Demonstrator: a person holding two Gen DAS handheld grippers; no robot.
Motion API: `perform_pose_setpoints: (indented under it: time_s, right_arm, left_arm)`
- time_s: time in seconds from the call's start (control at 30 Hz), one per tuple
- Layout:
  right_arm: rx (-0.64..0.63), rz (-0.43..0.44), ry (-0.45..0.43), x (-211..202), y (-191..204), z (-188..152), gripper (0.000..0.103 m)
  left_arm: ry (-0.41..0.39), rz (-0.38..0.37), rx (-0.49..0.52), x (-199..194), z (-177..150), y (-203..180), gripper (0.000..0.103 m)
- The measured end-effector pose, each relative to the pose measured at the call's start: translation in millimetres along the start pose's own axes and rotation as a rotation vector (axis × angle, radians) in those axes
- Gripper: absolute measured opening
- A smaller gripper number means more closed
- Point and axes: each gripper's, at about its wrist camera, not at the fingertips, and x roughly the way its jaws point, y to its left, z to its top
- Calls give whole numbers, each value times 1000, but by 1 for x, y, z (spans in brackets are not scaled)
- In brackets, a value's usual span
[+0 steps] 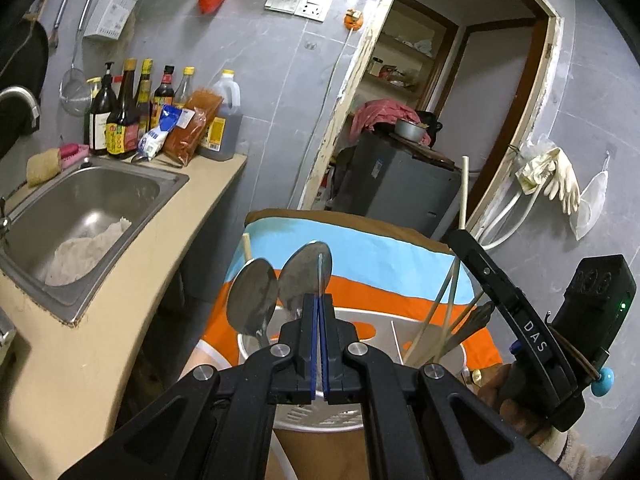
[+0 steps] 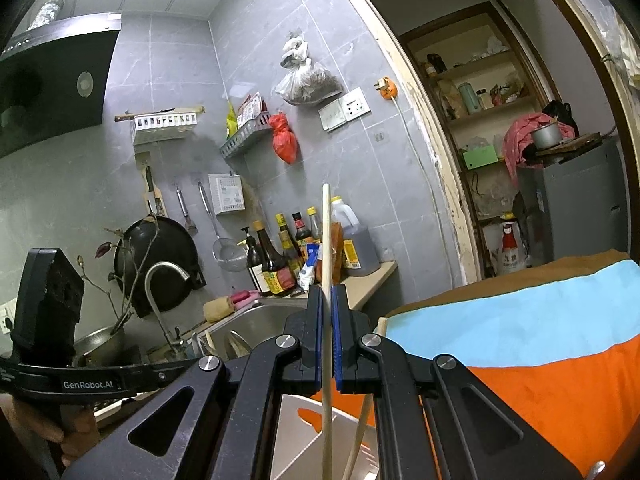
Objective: Organize utensils
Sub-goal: 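Carry the chopstick with the right tool over the caddy while the left tool carries the knife there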
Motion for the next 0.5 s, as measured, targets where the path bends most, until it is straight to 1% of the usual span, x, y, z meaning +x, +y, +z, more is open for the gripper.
perform_pose_setpoints:
  time_s: [0.4, 0.43, 0.5]
  right_arm:
    - [-3, -2, 33, -3, 0, -5, 5]
    - [-3, -2, 35, -4, 0, -5, 7]
    - [-5, -4, 35, -6, 0, -5, 12]
  left_arm:
    - [7, -8, -3, -1, -2, -1, 2]
    - [7, -9, -4, -2, -2, -1, 2]
    - [5, -14, -4, -3, -2, -2, 2]
